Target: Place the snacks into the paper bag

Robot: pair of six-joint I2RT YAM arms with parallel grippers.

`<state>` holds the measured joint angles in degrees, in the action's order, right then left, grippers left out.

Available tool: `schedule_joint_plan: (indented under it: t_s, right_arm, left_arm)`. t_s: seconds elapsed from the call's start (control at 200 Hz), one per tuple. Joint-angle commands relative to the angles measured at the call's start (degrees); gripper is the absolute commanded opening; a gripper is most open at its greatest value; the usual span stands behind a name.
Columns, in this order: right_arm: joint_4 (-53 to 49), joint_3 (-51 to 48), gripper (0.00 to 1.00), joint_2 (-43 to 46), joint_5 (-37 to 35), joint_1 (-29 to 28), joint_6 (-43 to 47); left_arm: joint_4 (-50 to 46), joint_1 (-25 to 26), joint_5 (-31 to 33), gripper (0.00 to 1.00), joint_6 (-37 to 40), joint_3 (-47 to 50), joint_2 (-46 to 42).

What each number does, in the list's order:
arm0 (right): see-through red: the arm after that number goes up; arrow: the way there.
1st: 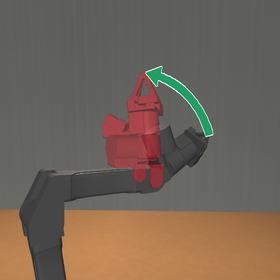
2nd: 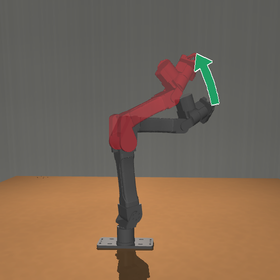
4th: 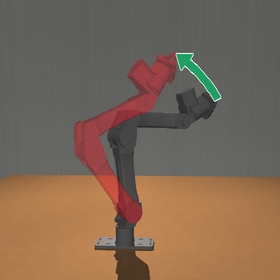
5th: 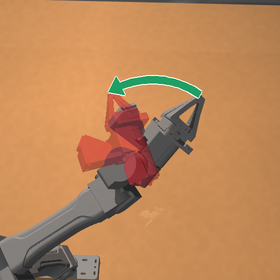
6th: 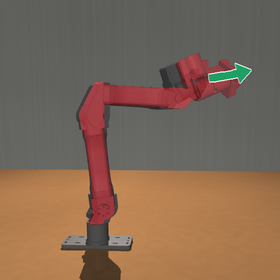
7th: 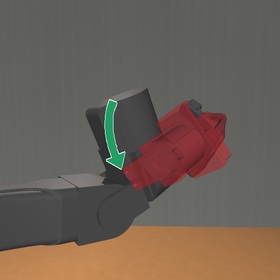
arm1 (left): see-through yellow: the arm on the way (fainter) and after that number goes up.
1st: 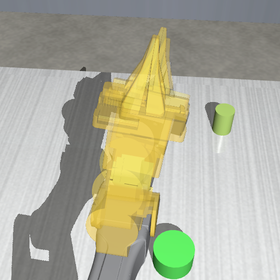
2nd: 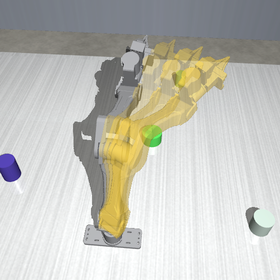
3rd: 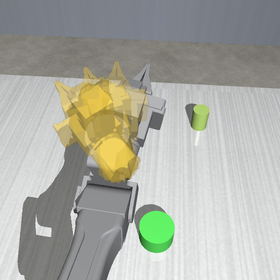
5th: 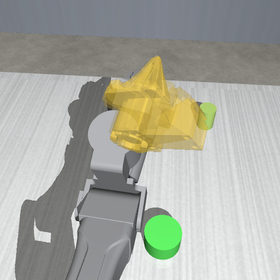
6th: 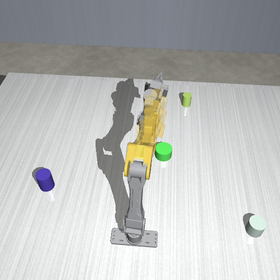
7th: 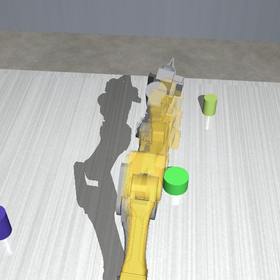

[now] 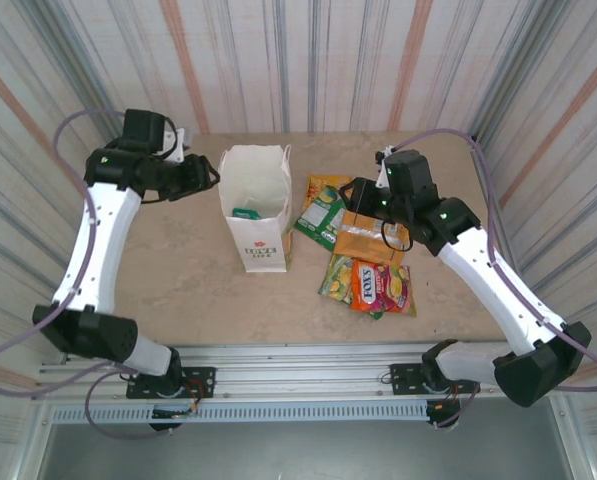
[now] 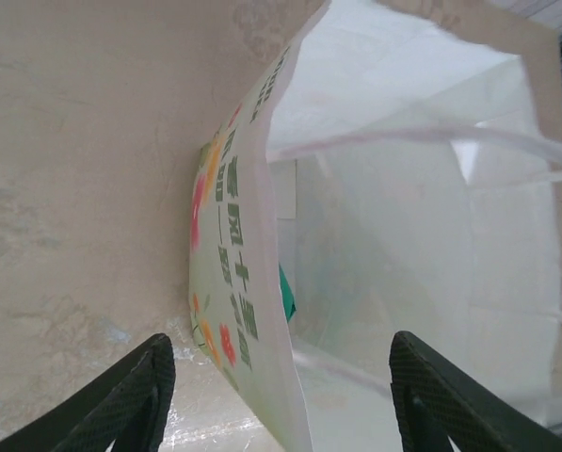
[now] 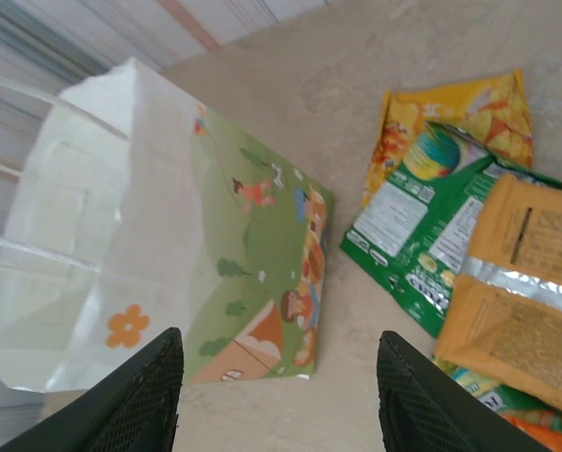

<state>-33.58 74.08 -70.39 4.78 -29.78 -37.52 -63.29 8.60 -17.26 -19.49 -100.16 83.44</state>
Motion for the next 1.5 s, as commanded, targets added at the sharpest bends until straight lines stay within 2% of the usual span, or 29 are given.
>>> schedule_joint_plan:
  t_s: [0.0,0.2,0.426,0.546,0.932,1.208,1.328,1.493]
  right_arm:
    - [-2.2,-1.9,0.56,0.7,1.8,1.0,-1.0]
    - [-2.5,-4.1,0.56,-1.4,5.1,4.0,-1.8]
    - [-2.5,-4.9,0.56,-3.2,6.4,4.7,-1.7]
    - [-2.5,-5.2,0.56,-3.7,6.7,4.8,-1.7]
    - [-1.1,-7.7,0.57,-4.9,9.2,6.3,-1.6]
    - [-1.1,-9.9,0.57,-6.3,16.5,12.9,-0.6]
    - [-1.2,-11.0,0.57,-6.6,17.8,15.2,0.1]
    - [-4.0,-12.9,0.56,-7.4,18.6,19.8,2.9]
  left_arm:
    - [-2.2,-0.4,3.7,0.64,0.3,1.1,-4.8]
    - [-3.0,1.0,5.9,0.6,-1.0,3.8,-11.1]
    - [-3.7,5.2,2.7,0.62,-1.0,6.3,-14.6]
    - [-3.5,5.8,5.1,0.61,-3.3,10.2,-15.4]
    - [9.4,5.9,4.0,0.59,-8.5,15.6,-10.7]
    - [11.5,6.5,4.9,0.55,-8.9,15.5,-4.4]
    - [12.1,6.7,5.4,0.48,-9.2,15.7,-2.6]
    - [12.0,6.9,6.2,0.21,-9.5,16.0,-2.1]
